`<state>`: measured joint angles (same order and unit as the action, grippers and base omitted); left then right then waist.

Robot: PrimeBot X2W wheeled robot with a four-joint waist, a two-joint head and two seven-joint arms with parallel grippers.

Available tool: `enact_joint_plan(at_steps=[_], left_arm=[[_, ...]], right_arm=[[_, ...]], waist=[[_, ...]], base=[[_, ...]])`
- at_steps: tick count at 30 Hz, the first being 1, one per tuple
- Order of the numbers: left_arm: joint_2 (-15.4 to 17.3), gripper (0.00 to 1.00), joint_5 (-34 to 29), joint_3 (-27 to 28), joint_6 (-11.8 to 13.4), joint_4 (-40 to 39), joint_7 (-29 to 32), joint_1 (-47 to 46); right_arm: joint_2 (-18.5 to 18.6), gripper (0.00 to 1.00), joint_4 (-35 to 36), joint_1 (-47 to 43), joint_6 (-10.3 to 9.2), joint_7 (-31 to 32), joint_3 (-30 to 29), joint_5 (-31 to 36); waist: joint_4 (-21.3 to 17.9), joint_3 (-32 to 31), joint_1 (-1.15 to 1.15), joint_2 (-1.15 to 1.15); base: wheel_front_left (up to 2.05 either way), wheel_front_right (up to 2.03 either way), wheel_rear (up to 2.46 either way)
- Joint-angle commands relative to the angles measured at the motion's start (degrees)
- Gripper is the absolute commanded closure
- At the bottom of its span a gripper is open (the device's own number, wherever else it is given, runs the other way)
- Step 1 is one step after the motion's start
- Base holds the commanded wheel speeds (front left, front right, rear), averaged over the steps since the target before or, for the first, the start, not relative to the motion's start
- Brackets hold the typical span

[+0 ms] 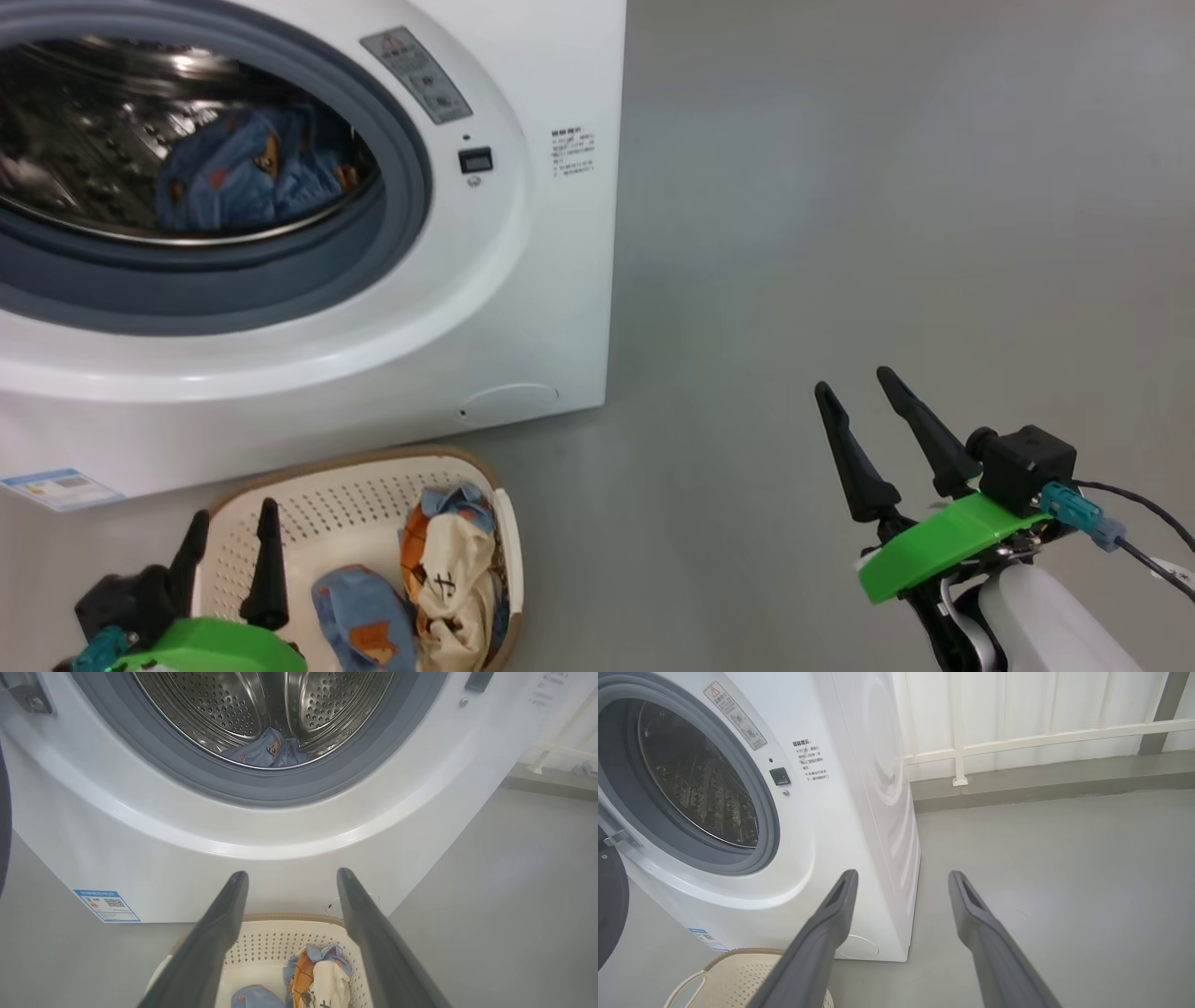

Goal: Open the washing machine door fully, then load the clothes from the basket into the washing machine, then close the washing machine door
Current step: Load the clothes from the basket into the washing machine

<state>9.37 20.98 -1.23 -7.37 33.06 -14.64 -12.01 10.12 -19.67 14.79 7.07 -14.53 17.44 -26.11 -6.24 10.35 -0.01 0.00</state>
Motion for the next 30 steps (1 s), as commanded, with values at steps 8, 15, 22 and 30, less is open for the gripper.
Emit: enact_joint_plan(at_steps=[8,15,22,30], left_arm=[[4.83,0.0,2.31,-1.5,-0.12,1.42,-0.36,-6.08],[7.3,0.0,4.88,-5.7,-0.12,5.65,-0.35,-9.97],[9.69,0.0,9.09,-12.2,-0.12,11.83,0.45,-14.99],[12.5,0.0,13.28,-20.15,-0.12,17.92,2.06,-21.05]], right_arm=[[-2.26,0.0,2.39,3.1,0.42,-0.47,-0.13,2.53],[-3.99,0.0,3.02,5.46,0.42,-0.47,-0.26,4.07],[-5.15,0.0,3.56,7.53,0.42,-0.47,-0.36,5.13],[-6.39,0.0,4.32,9.95,0.42,-0.47,-0.01,5.88]], waist=[[-1.79,9.26,0.01,0.0],[-2.94,14.81,0.01,0.0],[-4.05,19.93,0.01,0.0],[-5.24,25.92,0.01,0.0]], base=[[0.0,0.0,0.0],[0.0,0.0,0.0],[0.0,0.0,0.0],[0.0,0.0,0.0]])
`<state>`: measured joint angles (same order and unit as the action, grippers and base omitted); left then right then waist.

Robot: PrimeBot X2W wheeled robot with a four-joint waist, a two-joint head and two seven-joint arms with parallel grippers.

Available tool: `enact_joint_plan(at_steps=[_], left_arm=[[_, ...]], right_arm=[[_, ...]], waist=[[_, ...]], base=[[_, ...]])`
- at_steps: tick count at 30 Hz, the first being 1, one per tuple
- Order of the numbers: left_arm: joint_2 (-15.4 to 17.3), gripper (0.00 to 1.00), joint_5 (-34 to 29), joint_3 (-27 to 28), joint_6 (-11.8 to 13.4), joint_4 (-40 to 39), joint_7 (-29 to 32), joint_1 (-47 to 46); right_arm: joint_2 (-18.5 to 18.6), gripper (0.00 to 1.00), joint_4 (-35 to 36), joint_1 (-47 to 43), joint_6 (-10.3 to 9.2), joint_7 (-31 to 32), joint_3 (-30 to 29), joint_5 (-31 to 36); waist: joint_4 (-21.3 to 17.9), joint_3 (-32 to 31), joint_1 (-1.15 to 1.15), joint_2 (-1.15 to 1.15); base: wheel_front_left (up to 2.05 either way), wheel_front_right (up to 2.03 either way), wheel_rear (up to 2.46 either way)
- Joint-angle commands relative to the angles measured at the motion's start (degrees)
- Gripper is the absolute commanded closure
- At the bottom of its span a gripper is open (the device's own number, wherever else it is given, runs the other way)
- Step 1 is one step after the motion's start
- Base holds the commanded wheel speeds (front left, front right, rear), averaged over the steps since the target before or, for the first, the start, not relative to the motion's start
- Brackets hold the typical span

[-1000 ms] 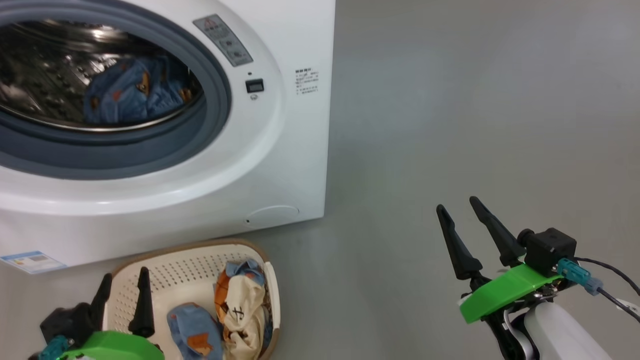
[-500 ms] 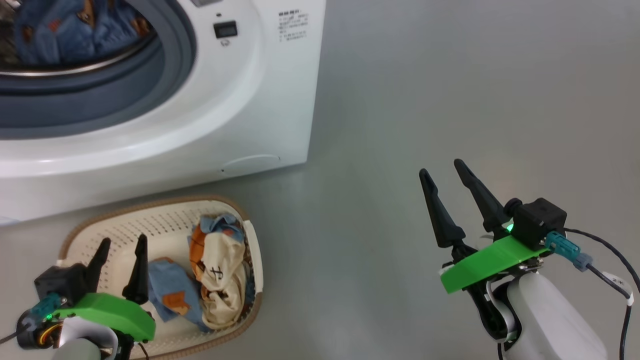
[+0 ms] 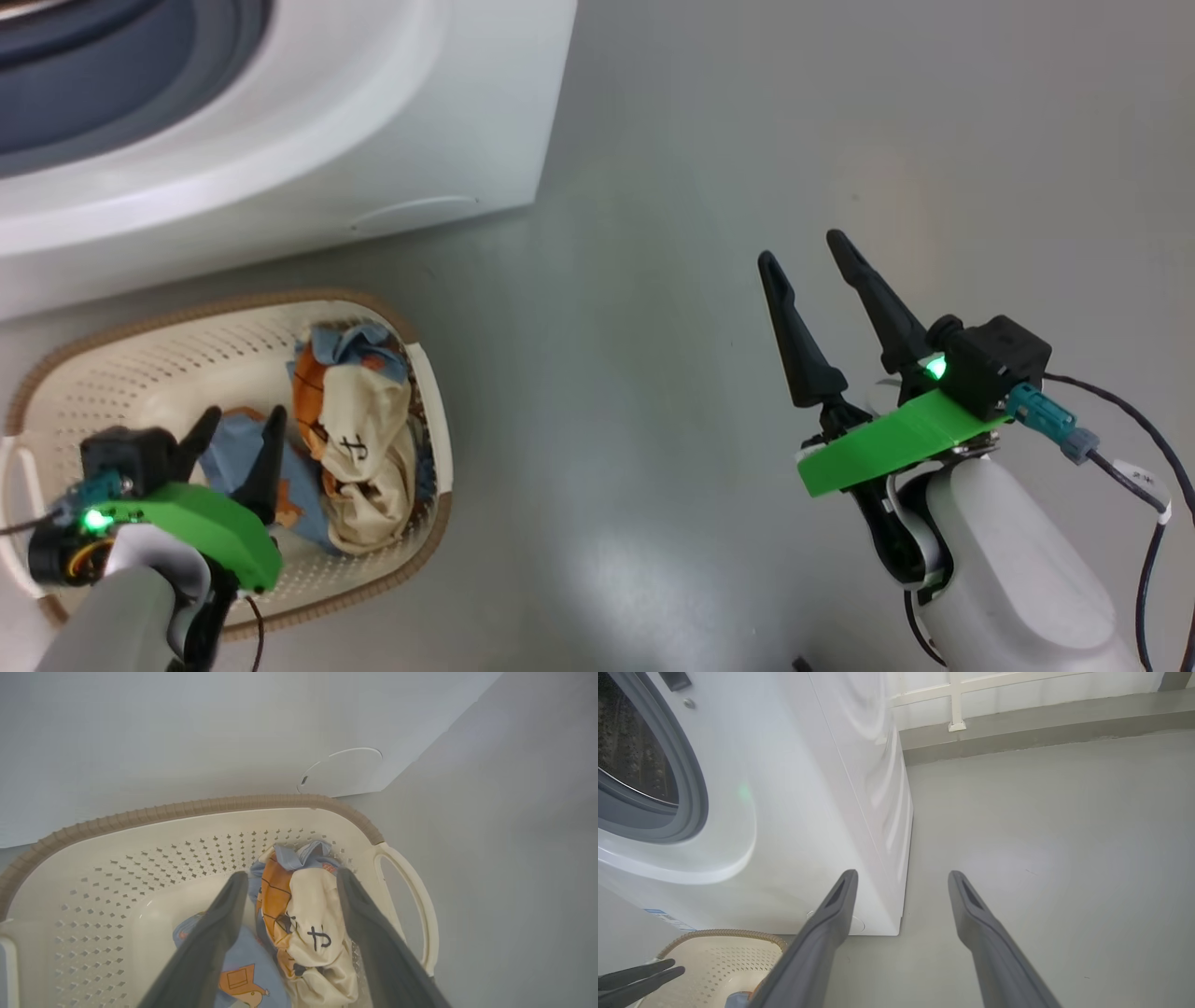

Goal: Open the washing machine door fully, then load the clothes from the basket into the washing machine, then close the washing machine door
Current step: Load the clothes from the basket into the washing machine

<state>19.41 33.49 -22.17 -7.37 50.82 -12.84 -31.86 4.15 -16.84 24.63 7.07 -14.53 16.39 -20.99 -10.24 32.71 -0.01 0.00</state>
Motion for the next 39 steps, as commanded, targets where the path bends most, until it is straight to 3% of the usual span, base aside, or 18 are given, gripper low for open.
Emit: enact_joint_plan(at_steps=[1,21,39], left_arm=[[2.77,0.0,1.36,-0.15,-0.12,0.79,0.49,-1.99],[8.77,0.0,11.76,-18.14,-0.12,6.18,3.29,-13.78],[11.61,0.0,18.95,-29.22,-0.12,10.36,5.43,-22.08]], right_arm=[[-0.51,0.0,1.58,0.39,0.42,-0.47,1.05,0.86],[-1.25,0.0,3.36,3.85,0.42,-0.47,2.64,1.13],[-1.26,0.0,5.43,5.08,0.42,-0.47,4.02,-0.04]], waist=[[-1.34,4.32,0.01,0.0],[-3.59,15.02,0.01,0.0],[-5.76,21.14,0.01,0.0]], base=[[0.0,0.0,0.0],[0.0,0.0,0.0],[0.0,0.0,0.0]])
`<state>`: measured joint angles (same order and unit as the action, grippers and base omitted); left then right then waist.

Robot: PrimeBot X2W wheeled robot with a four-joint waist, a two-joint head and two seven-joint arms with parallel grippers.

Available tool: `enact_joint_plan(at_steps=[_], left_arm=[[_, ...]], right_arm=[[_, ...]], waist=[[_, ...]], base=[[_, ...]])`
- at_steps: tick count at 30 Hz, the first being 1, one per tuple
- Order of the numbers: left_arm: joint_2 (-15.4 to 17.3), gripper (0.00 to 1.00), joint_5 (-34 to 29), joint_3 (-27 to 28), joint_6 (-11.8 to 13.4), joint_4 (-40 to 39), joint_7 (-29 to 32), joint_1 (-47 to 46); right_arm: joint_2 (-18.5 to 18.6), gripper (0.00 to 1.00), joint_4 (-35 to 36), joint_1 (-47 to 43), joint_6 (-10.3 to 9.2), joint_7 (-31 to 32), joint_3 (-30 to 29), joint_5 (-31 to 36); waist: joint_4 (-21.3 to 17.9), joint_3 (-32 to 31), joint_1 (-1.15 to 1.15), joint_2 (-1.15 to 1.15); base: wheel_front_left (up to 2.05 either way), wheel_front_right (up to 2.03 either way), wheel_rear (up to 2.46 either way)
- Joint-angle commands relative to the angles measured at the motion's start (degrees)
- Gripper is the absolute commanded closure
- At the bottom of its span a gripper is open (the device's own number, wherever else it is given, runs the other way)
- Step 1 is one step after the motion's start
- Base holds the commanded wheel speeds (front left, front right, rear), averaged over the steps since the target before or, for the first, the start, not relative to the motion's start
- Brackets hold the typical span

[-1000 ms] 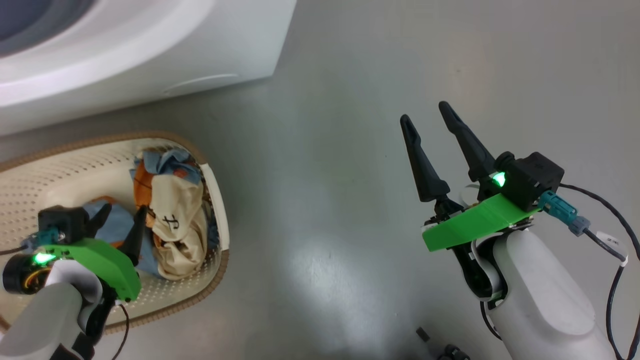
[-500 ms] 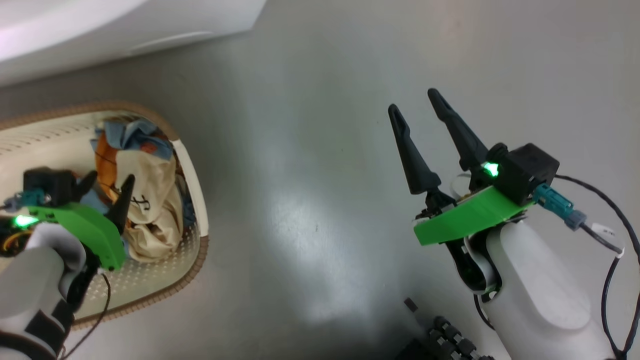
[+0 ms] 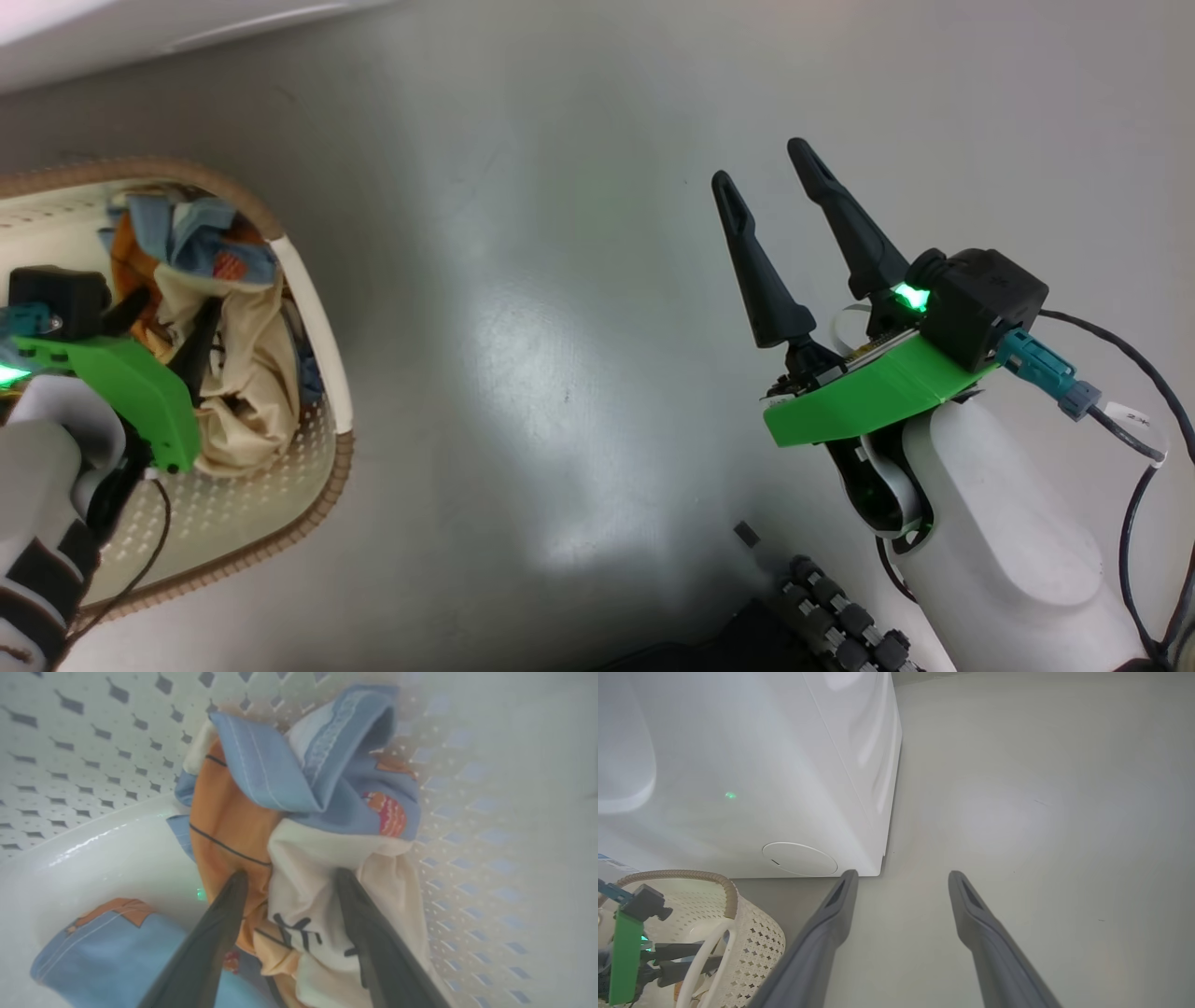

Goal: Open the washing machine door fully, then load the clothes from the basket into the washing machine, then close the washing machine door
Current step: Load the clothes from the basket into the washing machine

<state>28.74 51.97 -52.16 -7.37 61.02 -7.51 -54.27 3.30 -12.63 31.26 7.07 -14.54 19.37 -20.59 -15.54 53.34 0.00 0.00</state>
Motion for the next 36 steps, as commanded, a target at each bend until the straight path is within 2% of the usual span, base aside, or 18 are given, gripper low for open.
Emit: enact_joint_plan(at_steps=[1,11,12,13,14,15,18,26,36], left_arm=[[2.51,0.0,0.72,0.04,-0.12,0.23,0.83,0.04],[3.81,0.0,4.16,-5.56,-0.12,-1.38,5.23,-2.23],[3.9,0.05,4.69,-6.04,-0.12,-1.52,5.55,-2.36],[4.0,0.36,5.13,-6.53,-0.12,-1.64,5.67,-2.49],[4.05,0.49,5.66,-7.01,-0.12,-1.84,5.88,-2.54],[4.07,1.0,6.3,-7.49,-0.12,-2.18,6.18,-2.53],[4.42,1.0,7.8,-8.85,-0.12,-2.81,6.33,-2.72],[4.43,1.0,11.65,-11.6,-0.12,-3.07,2.03,-1.84],[3.73,1.0,17.22,-12.96,-0.12,-3.41,-3.38,2.45]], right_arm=[[-0.42,0.0,1.28,-1.56,0.42,-0.46,1.05,-0.47],[-0.42,0.0,1.61,-1.73,0.42,-0.46,1.23,-0.79],[-0.42,0.0,1.57,-1.71,0.42,-0.46,1.27,-0.84],[-0.42,0.0,1.54,-1.68,0.42,-0.46,1.3,-0.89],[-0.42,0.0,1.52,-1.64,0.42,-0.46,1.34,-0.93],[-0.42,0.0,1.5,-1.6,0.42,-0.46,1.34,-0.95],[-0.42,0.0,1.42,-1.56,0.42,-0.46,1.23,-0.91],[-0.42,0.0,0.6,-1.21,0.42,-0.46,1.52,-0.86],[-0.42,0.0,-0.58,-1.31,0.42,-0.46,1.43,-1.1]], waist=[[-0.59,0.7,0.0,0.0],[-1.35,1.62,0.0,0.0],[-1.39,1.6,0.0,0.0],[-1.42,1.58,0.0,0.0],[-1.46,1.53,0.0,0.0],[-1.47,1.47,0.0,0.0],[-1.38,1.28,0.0,0.0],[-0.71,-1.52,0.0,0.0],[-0.11,-8.5,0.0,0.0]], base=[[0.0,0.0,0.0],[0.0,0.0,0.0],[0.0,0.0,0.0],[0.0,0.0,0.0],[0.0,0.0,0.0],[0.0,0.0,0.0],[0.0,0.0,0.0],[0.0,0.0,0.0],[0.0,0.0,0.0]])
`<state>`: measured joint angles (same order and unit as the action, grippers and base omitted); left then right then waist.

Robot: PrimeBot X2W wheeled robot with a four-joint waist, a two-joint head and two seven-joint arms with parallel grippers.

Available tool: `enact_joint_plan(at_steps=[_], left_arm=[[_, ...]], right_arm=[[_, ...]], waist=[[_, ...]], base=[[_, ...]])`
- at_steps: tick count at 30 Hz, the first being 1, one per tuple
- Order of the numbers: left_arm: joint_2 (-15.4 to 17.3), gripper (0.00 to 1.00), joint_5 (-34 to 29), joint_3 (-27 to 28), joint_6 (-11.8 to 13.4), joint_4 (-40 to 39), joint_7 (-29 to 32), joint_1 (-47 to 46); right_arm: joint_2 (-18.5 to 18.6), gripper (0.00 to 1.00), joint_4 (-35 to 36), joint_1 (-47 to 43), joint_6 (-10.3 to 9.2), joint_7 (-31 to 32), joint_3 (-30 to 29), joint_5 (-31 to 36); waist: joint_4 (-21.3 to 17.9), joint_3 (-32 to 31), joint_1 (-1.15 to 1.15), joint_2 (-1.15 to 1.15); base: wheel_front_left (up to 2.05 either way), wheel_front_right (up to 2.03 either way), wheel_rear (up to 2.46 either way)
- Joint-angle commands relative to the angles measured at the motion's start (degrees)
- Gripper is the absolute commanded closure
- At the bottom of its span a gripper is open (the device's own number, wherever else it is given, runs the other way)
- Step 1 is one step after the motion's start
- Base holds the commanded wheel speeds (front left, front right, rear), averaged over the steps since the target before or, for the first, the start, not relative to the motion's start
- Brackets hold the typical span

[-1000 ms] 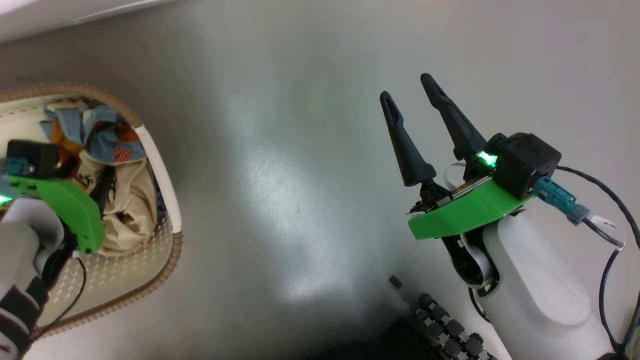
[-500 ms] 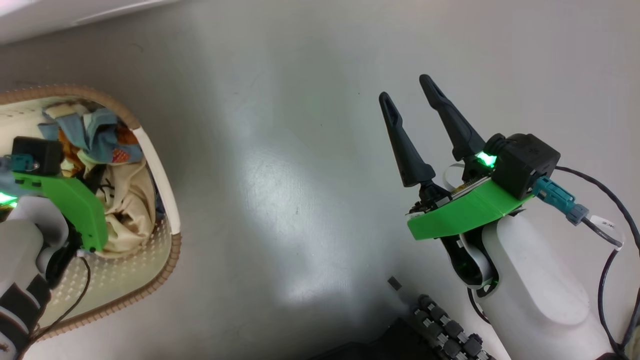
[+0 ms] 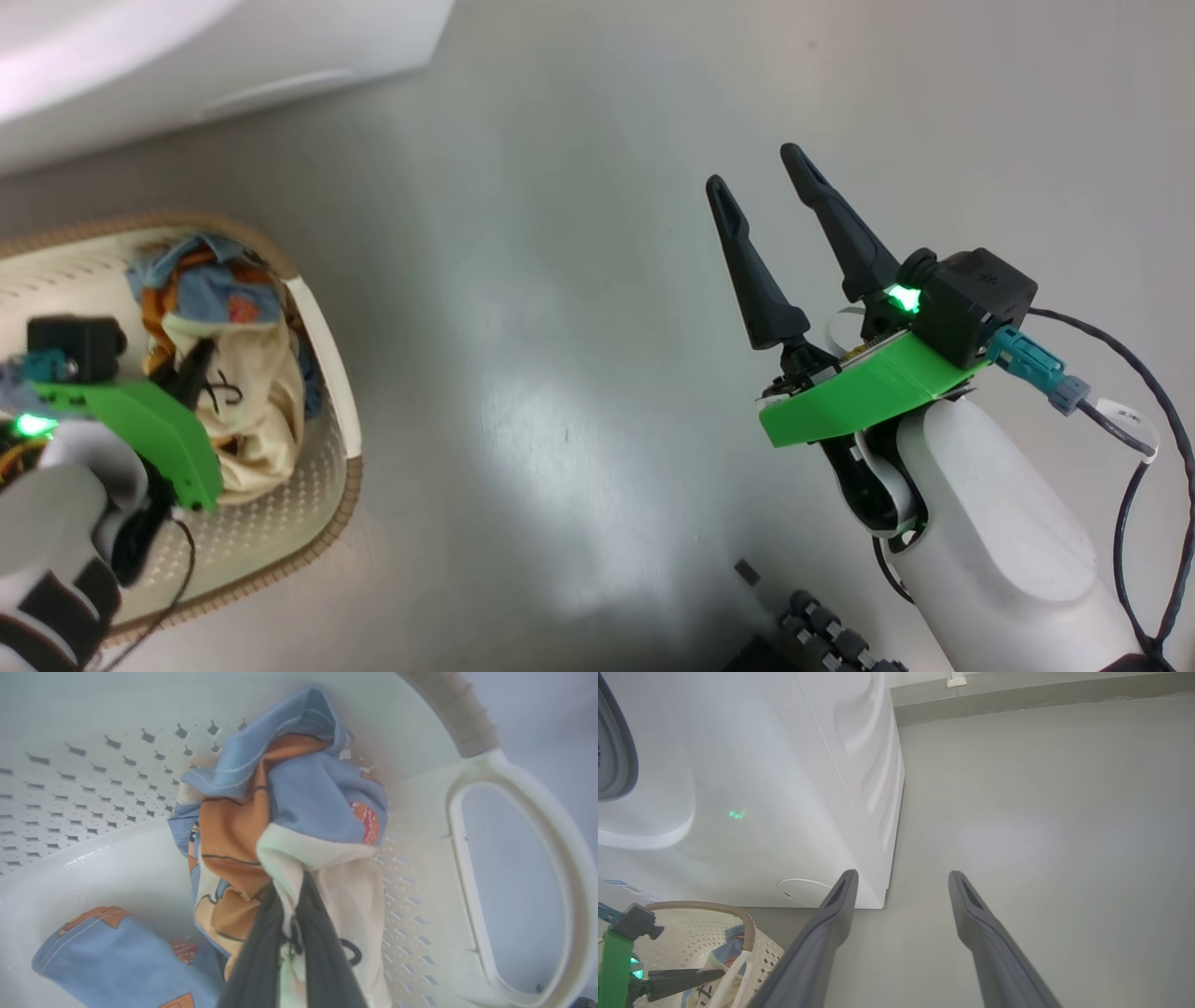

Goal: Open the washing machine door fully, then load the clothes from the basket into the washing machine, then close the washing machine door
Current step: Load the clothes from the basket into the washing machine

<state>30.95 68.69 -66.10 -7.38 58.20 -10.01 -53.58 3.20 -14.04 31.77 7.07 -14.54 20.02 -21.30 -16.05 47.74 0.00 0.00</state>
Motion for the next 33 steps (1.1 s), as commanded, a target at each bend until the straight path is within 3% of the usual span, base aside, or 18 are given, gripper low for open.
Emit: enact_joint_plan(at_steps=[1,12,18,33], left_arm=[[1.45,1.0,0.94,0.83,-0.11,-0.75,-1.39,2.33],[-0.01,1.0,3.36,-0.02,-0.11,-2.55,-4.75,7.84],[-0.57,1.0,2.22,2.84,-0.11,-3.99,-4.95,9.55],[-4.06,1.0,-9.99,23.14,-0.11,-11.91,-4.98,23.12]], right_arm=[[-0.32,0.0,0.7,-1.93,0.42,-0.46,0.74,-0.4],[-0.32,0.0,-1.54,-4.23,0.42,-0.46,-0.03,-0.47],[-0.3,0.0,-3.02,-5.68,0.42,-0.46,-0.78,-0.32],[3.41,0.0,-5.84,-11.84,0.42,-0.46,-1.78,-3.03]], waist=[[0.48,-3.83,0.0,0.0],[2.18,-14.53,0.0,0.0],[3.29,-19.64,0.0,0.0],[7.21,-34.17,0.0,0.0]], base=[[0.0,0.0,0.0],[0.0,0.0,0.0],[0.0,0.0,0.0],[0.0,0.0,0.0]])
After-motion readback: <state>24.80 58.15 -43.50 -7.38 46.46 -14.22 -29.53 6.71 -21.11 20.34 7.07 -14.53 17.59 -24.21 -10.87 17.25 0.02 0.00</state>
